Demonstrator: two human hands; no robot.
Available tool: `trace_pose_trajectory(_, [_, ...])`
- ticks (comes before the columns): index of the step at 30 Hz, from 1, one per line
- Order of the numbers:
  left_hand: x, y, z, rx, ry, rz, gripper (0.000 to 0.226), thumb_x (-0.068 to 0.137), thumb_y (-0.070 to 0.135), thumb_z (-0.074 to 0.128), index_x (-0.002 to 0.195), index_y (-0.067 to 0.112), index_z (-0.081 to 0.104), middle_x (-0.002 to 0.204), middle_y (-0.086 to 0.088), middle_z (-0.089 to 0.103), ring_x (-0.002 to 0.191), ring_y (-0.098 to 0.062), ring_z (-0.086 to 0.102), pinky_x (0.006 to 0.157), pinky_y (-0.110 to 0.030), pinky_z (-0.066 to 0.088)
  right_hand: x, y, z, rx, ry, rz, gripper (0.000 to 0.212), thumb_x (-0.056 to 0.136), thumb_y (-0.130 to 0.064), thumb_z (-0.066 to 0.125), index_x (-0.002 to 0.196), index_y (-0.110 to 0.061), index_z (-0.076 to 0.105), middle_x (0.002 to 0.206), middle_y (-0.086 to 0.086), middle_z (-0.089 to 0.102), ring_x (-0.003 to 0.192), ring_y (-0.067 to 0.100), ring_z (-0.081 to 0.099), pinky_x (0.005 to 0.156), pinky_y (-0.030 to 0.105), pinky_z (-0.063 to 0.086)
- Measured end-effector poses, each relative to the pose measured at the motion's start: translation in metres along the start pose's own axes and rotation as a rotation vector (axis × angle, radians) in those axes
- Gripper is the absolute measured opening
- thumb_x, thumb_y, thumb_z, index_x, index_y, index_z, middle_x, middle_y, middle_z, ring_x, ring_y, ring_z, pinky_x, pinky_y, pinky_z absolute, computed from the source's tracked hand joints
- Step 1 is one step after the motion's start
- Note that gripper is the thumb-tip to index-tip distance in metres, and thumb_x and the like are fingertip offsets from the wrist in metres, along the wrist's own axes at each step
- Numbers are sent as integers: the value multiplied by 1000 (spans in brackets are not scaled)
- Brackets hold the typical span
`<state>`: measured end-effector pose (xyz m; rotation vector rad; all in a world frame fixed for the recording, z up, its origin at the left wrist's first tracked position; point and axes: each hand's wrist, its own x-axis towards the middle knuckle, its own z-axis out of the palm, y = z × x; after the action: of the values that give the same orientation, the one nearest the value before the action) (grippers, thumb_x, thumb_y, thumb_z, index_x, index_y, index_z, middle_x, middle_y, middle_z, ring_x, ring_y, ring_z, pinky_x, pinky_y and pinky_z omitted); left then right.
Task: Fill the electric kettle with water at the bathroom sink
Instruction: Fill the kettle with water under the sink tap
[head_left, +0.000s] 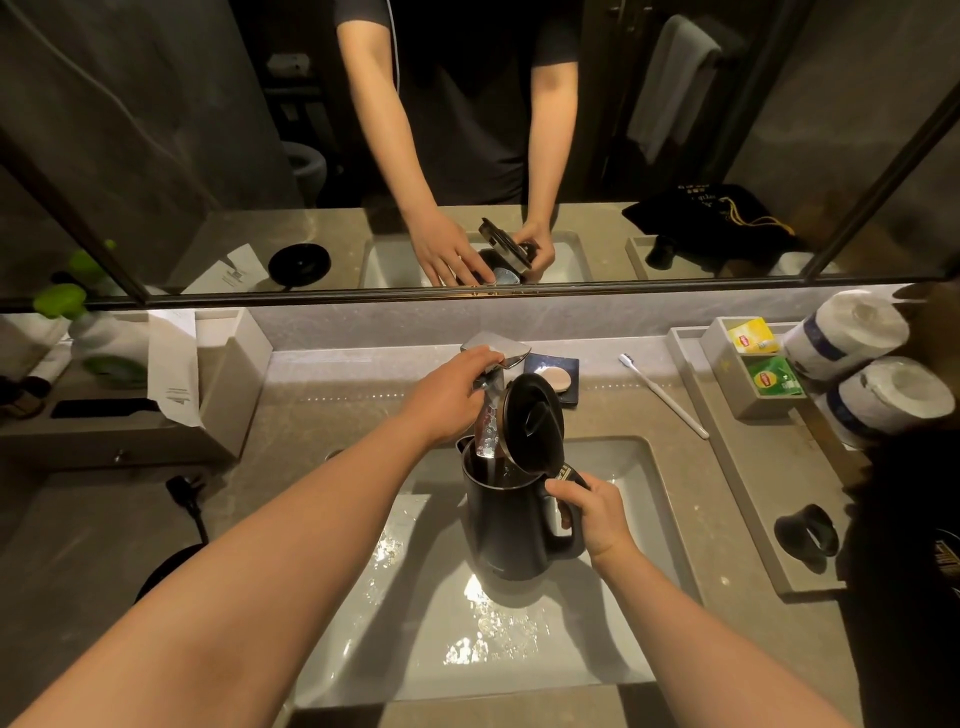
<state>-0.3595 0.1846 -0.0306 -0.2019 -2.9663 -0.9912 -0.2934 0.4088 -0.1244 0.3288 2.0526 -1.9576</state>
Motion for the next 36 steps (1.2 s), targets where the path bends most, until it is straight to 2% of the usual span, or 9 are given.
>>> trace_pose_trajectory(4, [0, -1, -1, -1, -16, -6, 53, 86, 9, 51, 134, 30, 43, 147, 2, 40, 129, -19, 42, 101, -32, 33, -1, 1, 0, 8, 1, 4, 31, 58, -33, 77, 60, -5, 65, 47, 2, 53, 46, 17, 48, 51, 31, 41])
trace_pose_trajectory(10, [-1, 1, -1, -5, -14, -4, 53, 86, 9, 51, 134, 29, 43, 146, 2, 41, 127, -19, 42, 96, -27, 30, -1, 3, 1, 10, 9, 12, 29, 53, -37, 77, 55, -11, 65, 48, 4, 51, 47, 18, 47, 49, 31, 40])
trace_pose_trajectory(13, [-1, 2, -1, -10, -15, -3, 53, 86, 7, 51, 134, 29, 43, 144, 3, 42, 125, -18, 44, 93, -26, 31, 0, 6, 0, 8, 14, 8, 41, 54, -38, 77, 62, 0, 67, 51, 6, 53, 50, 20, 48, 49, 31, 42])
trace_pose_trajectory(16, [-1, 2, -2, -14, -25, -2, 53, 86, 8, 50, 133, 30, 42, 143, 5, 43, 123, -18, 46, 92, -26, 33, 0, 7, 1, 9, 13, 6, 37, 55, -39, 77, 61, -3, 67, 51, 4, 55, 51, 18, 50, 50, 31, 43])
trace_pose_trajectory(20, [-1, 0, -1, -6, -35, -10, 54, 86, 9, 50, 135, 31, 41, 147, 5, 39, 125, -18, 44, 95, -29, 34, 0, 7, 0, 22, 12, -11, 51, 58, -37, 76, 69, 11, 62, 52, 9, 52, 50, 22, 47, 48, 30, 41])
trace_pose_trajectory(25, [-1, -1, 0, -24, -35, -1, 55, 84, 7, 51, 133, 32, 42, 145, 4, 42, 125, -21, 44, 92, -27, 32, -3, 6, -1, 26, 6, 7, 30, 61, -29, 76, 63, -2, 63, 48, 4, 50, 46, 19, 45, 47, 28, 40])
trace_pose_trajectory(29, [0, -2, 0, -21, -41, -3, 57, 84, 7, 51, 133, 32, 41, 146, 4, 40, 126, -21, 44, 93, -27, 31, -4, 6, -1, 34, 3, 15, 26, 63, -26, 75, 64, -2, 66, 45, -1, 53, 44, 14, 48, 47, 26, 42])
trace_pose_trajectory(36, [0, -2, 1, -22, -45, -3, 57, 83, 7, 51, 133, 34, 40, 145, 4, 40, 125, -21, 44, 94, -29, 34, -5, 7, -1, 31, 0, 21, 22, 66, -24, 75, 50, -17, 62, 44, -2, 51, 45, 16, 46, 48, 27, 41])
